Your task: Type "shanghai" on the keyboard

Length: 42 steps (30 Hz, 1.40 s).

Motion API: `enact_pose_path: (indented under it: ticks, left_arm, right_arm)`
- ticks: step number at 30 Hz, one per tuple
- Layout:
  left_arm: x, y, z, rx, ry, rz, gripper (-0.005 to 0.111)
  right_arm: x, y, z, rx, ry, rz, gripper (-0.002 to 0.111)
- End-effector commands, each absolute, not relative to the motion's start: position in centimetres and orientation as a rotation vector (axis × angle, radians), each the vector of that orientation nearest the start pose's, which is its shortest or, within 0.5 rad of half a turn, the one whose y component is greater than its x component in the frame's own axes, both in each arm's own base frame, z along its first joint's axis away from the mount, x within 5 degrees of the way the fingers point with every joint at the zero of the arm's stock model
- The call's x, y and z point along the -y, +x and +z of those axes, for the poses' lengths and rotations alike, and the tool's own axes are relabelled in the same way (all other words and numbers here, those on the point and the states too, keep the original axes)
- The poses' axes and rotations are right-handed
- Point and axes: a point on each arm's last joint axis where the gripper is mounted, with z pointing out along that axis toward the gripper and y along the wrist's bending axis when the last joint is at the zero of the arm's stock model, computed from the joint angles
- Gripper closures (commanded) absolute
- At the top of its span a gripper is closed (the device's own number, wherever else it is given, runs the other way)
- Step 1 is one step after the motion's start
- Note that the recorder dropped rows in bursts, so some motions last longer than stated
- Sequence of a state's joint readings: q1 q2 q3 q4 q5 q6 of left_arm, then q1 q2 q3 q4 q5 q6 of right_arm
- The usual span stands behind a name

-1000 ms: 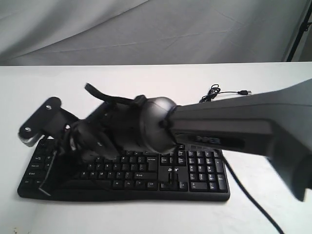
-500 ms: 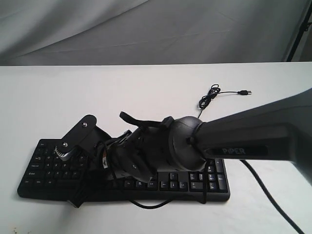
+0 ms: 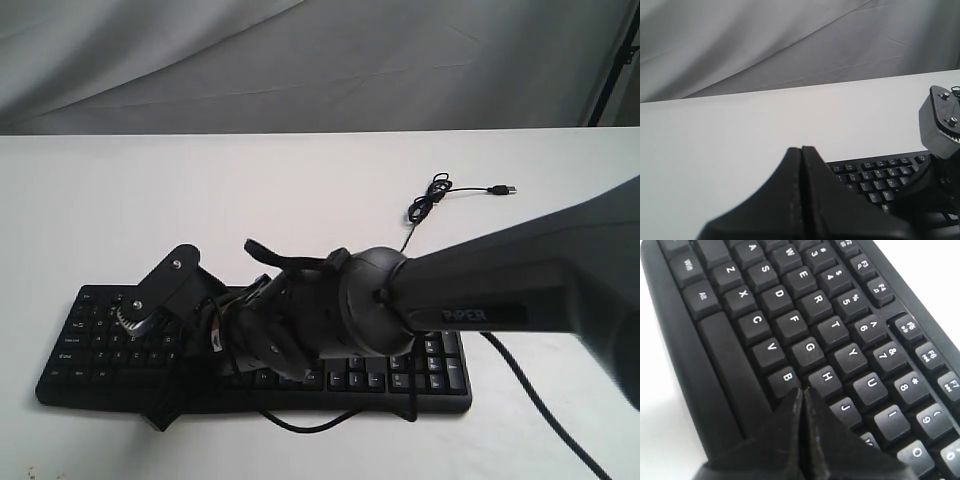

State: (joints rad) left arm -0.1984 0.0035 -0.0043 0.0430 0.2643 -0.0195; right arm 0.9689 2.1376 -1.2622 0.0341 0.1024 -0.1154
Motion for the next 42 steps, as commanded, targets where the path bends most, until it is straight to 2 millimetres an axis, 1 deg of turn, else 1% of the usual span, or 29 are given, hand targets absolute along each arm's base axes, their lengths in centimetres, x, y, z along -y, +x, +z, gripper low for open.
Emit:
enact_pose_path:
  ticks: [1, 7, 9, 12, 15, 20, 24, 33, 37, 42]
  left_arm:
    - [1.0, 5.4, 19.0, -1.735, 0.185, -0.124, 0.107]
    - [1.0, 5.4, 19.0, -1.735, 0.185, -0.124, 0.107]
    - [1.0, 5.4, 19.0, -1.735, 0.185, -0.124, 0.107]
    - [1.0, 5.4, 19.0, -1.735, 0.185, -0.124, 0.107]
    - [1.0, 5.4, 19.0, -1.735, 0.185, -0.124, 0.107]
    - [1.0, 5.4, 19.0, -1.735, 0.185, -0.124, 0.107]
    - [1.0, 5.4, 19.0, -1.735, 0.185, -0.124, 0.107]
    - [1.0, 5.4, 19.0, -1.735, 0.185, -0.124, 0.107]
    - [1.0, 5.4, 19.0, -1.735, 0.185, -0.124, 0.107]
    - [1.0, 5.4, 19.0, -1.735, 0.185, -0.124, 0.107]
  right_arm:
    - [-35.6, 24.6, 10.5, -2.168, -1.256, 0.381, 0.108]
    - [-35.8, 24.7, 12.6, -2.121, -1.235, 0.403, 0.108]
    - [-36.2, 24.9, 13.3, -2.113, -1.238, 0.403, 0.108]
    - [-37.0, 25.6, 13.7, -2.095, -1.245, 0.402, 0.108]
    - [-37.8, 26.0, 13.6, -2.098, -1.249, 0.401, 0.108]
    - [-38.5, 26.4, 12.6, -2.106, -1.275, 0.387, 0.108]
    - [-38.5, 26.4, 11.9, -2.117, -1.281, 0.382, 0.108]
    - [-38.5, 26.5, 11.5, -2.119, -1.285, 0.378, 0.108]
    - [-38.4, 26.6, 10.5, -2.138, -1.297, 0.366, 0.108]
    - [-38.4, 26.6, 10.4, -2.138, -1.297, 0.366, 0.108]
